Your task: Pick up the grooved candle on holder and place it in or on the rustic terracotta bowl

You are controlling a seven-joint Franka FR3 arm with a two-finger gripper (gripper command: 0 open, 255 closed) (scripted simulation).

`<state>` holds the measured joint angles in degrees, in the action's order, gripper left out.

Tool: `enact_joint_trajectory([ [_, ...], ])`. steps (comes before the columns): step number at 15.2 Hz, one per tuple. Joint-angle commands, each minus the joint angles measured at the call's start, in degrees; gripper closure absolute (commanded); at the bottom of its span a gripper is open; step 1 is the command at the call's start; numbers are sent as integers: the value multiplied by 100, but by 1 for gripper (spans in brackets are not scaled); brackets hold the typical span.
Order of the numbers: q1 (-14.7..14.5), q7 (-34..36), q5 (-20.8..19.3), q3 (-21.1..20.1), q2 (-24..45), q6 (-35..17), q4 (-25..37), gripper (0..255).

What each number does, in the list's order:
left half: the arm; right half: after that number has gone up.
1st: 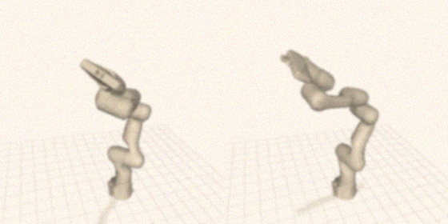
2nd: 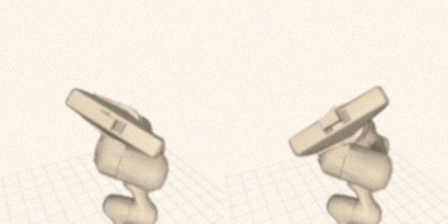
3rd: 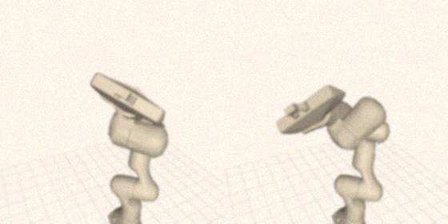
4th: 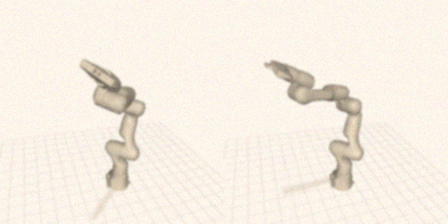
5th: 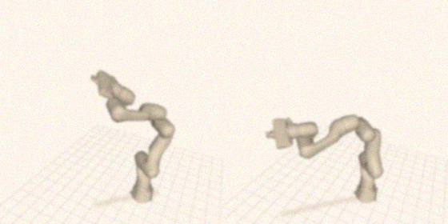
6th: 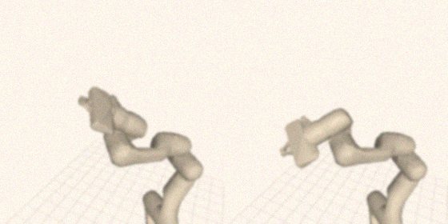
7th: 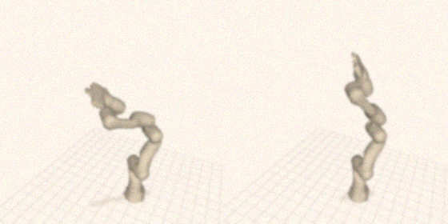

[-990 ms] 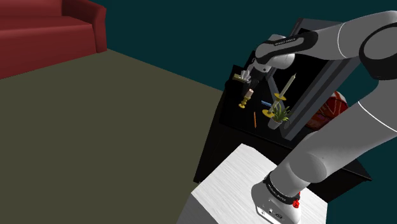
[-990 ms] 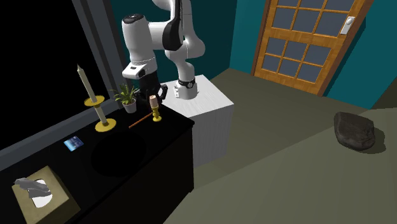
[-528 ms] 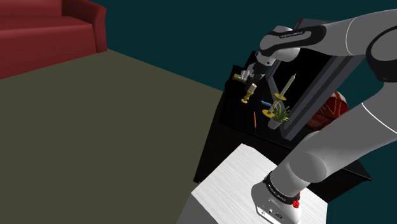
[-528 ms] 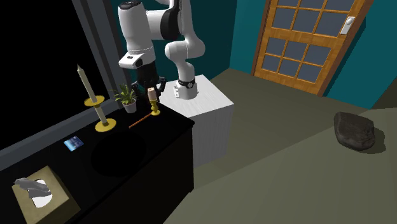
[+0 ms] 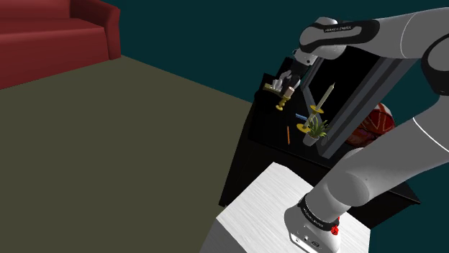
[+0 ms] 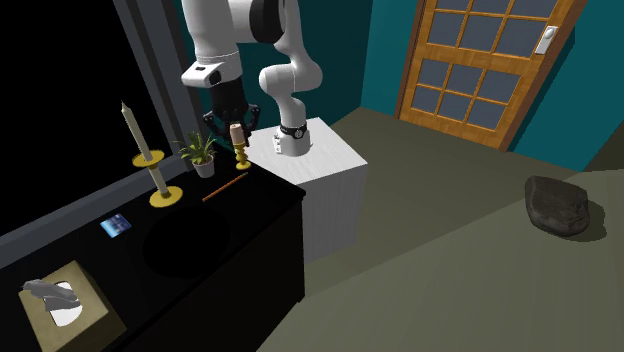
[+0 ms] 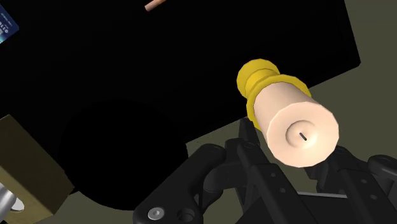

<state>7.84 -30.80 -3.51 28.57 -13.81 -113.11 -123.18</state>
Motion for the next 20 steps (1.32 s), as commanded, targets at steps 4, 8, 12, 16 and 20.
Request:
enact_joint_trajectory([
  [4, -4, 18, -12, -28, -52, 390, 341, 255],
  [8, -29, -355, 344, 208, 699, 563, 1182, 255],
  [12, 106, -872, 942, 446, 1785, 862, 2377, 255],
  [16, 510, -1305, 1598, 523, 2951, 1358, 3812, 255],
  [20, 1218, -1529, 2233, 424, 4251, 2110, 5711, 255],
])
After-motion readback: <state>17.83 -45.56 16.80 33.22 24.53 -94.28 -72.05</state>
